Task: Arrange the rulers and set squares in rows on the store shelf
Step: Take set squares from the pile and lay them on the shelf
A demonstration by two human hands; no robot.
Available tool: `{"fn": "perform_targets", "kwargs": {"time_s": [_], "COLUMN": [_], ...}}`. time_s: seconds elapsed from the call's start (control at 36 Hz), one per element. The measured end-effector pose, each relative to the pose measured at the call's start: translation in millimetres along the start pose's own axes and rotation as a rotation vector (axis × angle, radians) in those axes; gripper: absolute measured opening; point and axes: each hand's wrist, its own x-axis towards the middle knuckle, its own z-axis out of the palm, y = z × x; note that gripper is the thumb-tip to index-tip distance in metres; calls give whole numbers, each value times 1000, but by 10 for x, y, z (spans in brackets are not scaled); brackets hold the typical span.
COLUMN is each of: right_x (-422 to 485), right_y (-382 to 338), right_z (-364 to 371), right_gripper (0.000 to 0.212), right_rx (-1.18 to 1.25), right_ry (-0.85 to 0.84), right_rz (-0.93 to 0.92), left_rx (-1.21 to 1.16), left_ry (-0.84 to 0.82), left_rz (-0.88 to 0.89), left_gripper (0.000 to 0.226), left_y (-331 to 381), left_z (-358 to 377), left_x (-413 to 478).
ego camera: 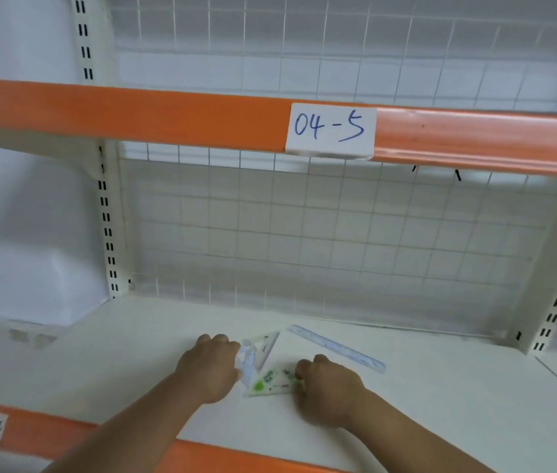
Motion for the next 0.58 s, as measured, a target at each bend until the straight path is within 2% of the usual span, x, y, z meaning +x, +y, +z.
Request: {"fn": "perform_targets", "kwargs": {"time_s": [0.28, 0.47, 0.58], "right_x": [-34, -64, -61], "right_y": [-13, -56, -66], "right_z": [-3, -126, -155], "right_gripper": [33, 33, 24], "right_rx": [-82, -135, -134], "right_ry": [-15, 9, 12], "right_rz": [-31, -36, -22], "left_rx": [18, 94, 101], "left_ry": [-164, -189, -201], "left_rz": [-9, -28, -65], "left_gripper": [64, 67, 74], "left_y": [-23, -19, -43], "left_z": [21, 5, -37], "left_x": [168, 180, 165]}}
